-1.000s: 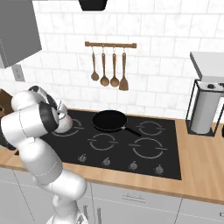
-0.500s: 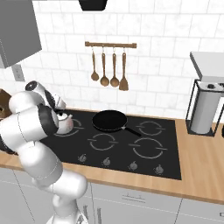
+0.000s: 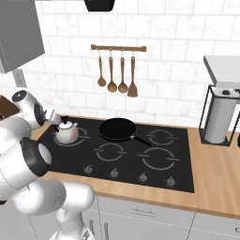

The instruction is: Pick the kettle from the counter and place it on a stove burner. Then turn the burner on.

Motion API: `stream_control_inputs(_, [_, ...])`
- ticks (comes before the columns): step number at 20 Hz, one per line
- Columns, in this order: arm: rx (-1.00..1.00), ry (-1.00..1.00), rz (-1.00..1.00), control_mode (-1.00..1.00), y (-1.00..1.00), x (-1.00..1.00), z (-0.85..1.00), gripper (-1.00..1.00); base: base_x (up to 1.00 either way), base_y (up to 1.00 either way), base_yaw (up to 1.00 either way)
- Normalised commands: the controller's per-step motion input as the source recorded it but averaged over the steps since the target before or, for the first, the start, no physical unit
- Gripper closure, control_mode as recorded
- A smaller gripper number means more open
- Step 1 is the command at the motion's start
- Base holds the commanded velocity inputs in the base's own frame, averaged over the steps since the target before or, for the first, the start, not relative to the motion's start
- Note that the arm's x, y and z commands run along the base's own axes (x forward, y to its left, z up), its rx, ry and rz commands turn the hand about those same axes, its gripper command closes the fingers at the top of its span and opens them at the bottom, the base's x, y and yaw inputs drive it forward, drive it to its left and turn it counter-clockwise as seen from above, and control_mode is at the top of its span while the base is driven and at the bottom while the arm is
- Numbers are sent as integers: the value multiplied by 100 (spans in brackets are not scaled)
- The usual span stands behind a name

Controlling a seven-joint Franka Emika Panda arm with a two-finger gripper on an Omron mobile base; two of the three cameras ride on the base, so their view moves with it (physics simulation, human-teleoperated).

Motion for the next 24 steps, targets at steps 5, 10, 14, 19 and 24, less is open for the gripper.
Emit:
stream_control_inputs(5, [0, 20, 23, -100, -23, -100, -56, -100, 0, 0, 0])
stream_control_inputs(10, [-4, 18, 17, -100, -2, -39, -66, -100, 0, 0, 0])
stream_control_inputs(14, [-20, 11, 2, -100, 16, 0, -36, -100, 0, 0, 0])
stream_control_inputs(19, [-7, 9, -6, -100, 2, 0, -38, -100, 0, 0, 0])
stream_control_inputs(24, [0, 18, -8, -100, -3, -26, -24, -100, 0, 0, 0])
